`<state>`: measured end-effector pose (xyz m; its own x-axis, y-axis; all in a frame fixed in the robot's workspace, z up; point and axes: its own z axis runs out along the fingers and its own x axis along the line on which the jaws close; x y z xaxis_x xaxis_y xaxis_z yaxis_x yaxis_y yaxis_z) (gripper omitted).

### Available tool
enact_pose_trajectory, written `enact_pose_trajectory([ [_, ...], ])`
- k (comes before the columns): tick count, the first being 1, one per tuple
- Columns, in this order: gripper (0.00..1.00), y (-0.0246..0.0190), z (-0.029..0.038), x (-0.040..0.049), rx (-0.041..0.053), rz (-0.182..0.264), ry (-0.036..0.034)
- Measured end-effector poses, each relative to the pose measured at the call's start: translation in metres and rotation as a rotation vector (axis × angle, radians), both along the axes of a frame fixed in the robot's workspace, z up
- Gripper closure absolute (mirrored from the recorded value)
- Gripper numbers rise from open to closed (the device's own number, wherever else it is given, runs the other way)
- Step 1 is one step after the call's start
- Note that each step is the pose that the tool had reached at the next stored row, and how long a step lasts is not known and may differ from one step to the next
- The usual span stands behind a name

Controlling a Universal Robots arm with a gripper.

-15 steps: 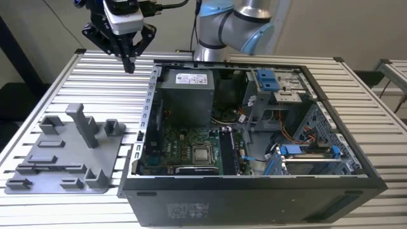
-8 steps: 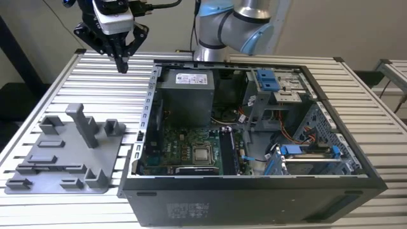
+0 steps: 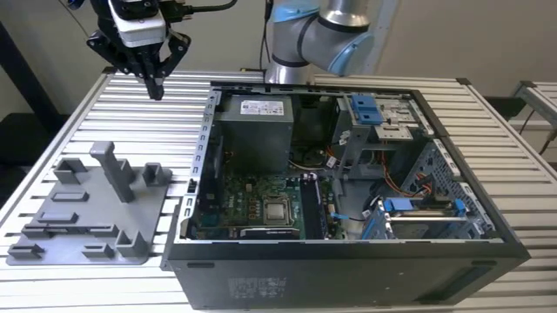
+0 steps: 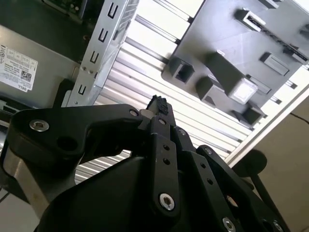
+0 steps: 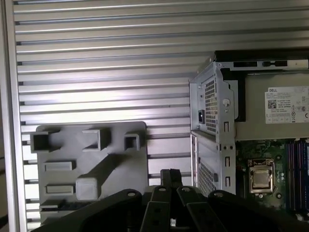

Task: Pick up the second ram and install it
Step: 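Reach for the second ram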

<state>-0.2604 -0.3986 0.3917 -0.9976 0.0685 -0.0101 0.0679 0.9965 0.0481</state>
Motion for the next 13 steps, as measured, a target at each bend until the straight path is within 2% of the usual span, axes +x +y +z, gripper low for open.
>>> enact_pose_trajectory([
  [13, 0.89, 0.0, 0.0, -0.0347, 0.0, 0.0, 0.0115],
])
